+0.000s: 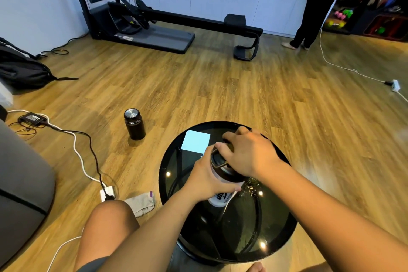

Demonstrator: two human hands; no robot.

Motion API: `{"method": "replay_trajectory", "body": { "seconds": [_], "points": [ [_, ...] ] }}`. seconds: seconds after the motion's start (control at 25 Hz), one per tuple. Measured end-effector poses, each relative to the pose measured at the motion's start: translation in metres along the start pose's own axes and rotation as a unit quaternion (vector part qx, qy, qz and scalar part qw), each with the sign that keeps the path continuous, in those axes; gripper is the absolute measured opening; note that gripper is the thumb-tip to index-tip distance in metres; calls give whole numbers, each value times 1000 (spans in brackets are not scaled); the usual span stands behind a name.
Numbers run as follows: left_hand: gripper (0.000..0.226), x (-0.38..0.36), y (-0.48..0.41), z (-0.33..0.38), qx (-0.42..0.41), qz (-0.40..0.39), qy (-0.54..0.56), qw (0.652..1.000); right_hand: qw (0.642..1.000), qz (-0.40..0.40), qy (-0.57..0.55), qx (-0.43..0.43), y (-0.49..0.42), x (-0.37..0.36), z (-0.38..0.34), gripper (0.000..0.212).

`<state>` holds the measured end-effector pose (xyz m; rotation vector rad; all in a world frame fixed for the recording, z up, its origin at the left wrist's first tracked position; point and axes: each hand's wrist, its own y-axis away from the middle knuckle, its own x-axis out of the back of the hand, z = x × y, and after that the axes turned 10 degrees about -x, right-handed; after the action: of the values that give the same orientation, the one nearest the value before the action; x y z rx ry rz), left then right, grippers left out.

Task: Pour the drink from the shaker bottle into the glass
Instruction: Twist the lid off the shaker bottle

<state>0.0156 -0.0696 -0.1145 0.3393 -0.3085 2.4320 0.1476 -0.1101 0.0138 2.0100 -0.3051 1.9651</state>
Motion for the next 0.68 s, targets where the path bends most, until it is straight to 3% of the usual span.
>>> {"method": "replay_trajectory", "body": {
  "seconds": [0.12, 0.2, 0.28, 0.32, 0.4, 0.44, 0.52, 0.6, 0.68],
  "points": [
    [103, 0, 1, 1, -10, -7, -4, 1000, 987, -19, -44, 156, 8, 0, -15, 33],
    [98, -1, 1, 1, -13, -15, 5, 1000, 957, -43, -156, 239, 14, 2, -19, 20],
    [97, -2, 1, 2, -23, -9, 8, 1000, 947, -11, -244, 208, 11, 5, -13, 31],
    [99, -1, 1, 2, -16, -3, 4, 1000, 962, 21, -224, 154, 7, 6, -9, 40],
    [99, 0, 0, 3, 1, 1, 6, 1000, 996, 42, -70, 39, 1, 7, -2, 51],
    [97, 0, 0, 3, 0, -1, 2, 1000, 999, 29, -25, 26, 0, 4, -2, 52],
    [91, -1, 1, 1, -13, -11, -7, 1000, 994, 9, -50, 101, 2, 0, -13, 47],
    [90, -2, 2, 2, -27, -32, -15, 999, 967, -37, -141, 208, 12, -3, -25, 41],
    [98, -2, 1, 3, -39, -40, -12, 998, 935, -40, -257, 243, 15, -1, -24, 37]
  ]
}}
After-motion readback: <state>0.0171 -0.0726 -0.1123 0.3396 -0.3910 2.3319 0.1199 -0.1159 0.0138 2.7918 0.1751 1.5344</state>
